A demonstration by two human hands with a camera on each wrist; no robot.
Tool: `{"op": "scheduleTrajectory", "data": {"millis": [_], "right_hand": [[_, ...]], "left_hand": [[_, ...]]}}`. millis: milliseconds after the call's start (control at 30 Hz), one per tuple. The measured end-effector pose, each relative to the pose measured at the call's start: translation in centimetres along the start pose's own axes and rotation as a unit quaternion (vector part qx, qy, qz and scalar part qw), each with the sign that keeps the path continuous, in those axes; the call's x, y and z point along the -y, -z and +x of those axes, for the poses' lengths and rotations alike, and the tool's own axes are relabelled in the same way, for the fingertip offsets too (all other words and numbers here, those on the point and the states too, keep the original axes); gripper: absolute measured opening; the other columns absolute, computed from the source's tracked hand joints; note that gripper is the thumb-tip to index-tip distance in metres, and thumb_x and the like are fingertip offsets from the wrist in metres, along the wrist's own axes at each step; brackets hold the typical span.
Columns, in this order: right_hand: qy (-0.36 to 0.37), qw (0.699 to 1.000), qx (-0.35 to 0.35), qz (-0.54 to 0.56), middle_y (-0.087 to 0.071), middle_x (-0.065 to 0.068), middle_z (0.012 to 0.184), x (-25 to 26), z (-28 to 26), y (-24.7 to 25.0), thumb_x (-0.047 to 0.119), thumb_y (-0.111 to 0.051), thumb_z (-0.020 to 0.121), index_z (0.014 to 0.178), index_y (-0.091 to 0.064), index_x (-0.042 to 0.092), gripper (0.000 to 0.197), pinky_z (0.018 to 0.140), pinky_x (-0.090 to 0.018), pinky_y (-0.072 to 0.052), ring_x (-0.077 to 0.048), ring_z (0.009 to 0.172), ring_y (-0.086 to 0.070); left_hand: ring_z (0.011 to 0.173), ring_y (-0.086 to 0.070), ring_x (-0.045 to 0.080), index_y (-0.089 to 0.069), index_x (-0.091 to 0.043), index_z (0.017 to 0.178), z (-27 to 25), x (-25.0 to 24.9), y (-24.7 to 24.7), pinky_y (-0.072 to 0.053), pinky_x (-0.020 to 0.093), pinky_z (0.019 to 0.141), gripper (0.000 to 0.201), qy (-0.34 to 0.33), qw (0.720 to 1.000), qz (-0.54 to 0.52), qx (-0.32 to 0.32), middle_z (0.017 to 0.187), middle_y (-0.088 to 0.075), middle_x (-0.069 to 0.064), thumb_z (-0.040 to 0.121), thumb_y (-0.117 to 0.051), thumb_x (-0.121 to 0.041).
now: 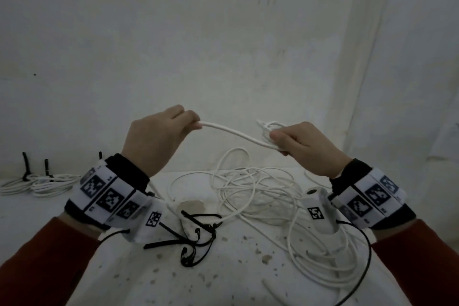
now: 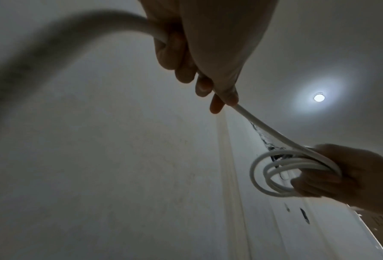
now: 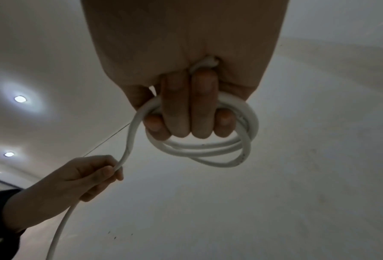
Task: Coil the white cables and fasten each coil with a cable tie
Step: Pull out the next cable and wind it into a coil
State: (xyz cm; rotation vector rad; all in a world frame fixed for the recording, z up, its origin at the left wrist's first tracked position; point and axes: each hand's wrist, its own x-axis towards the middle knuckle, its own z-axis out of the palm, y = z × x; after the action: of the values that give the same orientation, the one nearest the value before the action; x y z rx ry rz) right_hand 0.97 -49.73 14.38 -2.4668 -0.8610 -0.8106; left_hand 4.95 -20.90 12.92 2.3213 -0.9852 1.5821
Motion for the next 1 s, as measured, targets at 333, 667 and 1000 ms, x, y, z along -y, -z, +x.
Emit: {"op": "scheduleTrajectory", "data": {"millis": [333, 667, 1000], "right_hand": [[-0.047, 0.999, -0.011, -0.004, -0.055, 0.018, 0.059, -0.7, -1.3, 1.7, 0.036, -0.030, 0.098, 0.079, -0.057, 0.002, 0.047, 0.054, -0.018, -0.031, -0.005, 0.052, -0.047], [-0.057, 0.968, 0.005, 0.243, -0.052, 0.005, 0.060, 1.0, -0.2, 1.7, 0.020, -0.036, 0.098, 0.085, -0.045, -0.008, 0.031, 0.056, -0.025, -0.037, -0.012, 0.052, -0.042], [-0.095, 0.849, -0.029, 0.518, -0.025, 0.009, 0.040, 2.5, 1.4, 0.2, 0.070, -0.052, 0.080, 0.065, -0.064, 0.013, 0.060, 0.055, -0.034, -0.013, -0.014, 0.043, -0.014]], "left_hand": [[0.068, -0.047, 0.019, -0.061, 0.001, 0.091, 4.9, -0.1, -1.7, -0.037, 0.028, 0.062, 0.025, 0.069, 0.978, -0.134, -0.146, 0.076, -0.059, 0.014, 0.098, -0.048, -0.019], [0.071, -0.051, 0.019, -0.064, -0.001, 0.093, 13.2, -0.4, -0.2, -0.038, 0.026, 0.063, 0.029, 0.007, 0.968, -0.139, -0.209, 0.079, -0.061, 0.013, 0.098, -0.049, -0.025], [0.062, -0.054, 0.027, -0.062, -0.014, 0.098, 13.9, 4.4, 1.3, -0.043, 0.033, 0.049, 0.035, -0.073, 0.991, -0.022, -0.113, 0.078, -0.056, 0.007, 0.097, -0.041, -0.042]]}}
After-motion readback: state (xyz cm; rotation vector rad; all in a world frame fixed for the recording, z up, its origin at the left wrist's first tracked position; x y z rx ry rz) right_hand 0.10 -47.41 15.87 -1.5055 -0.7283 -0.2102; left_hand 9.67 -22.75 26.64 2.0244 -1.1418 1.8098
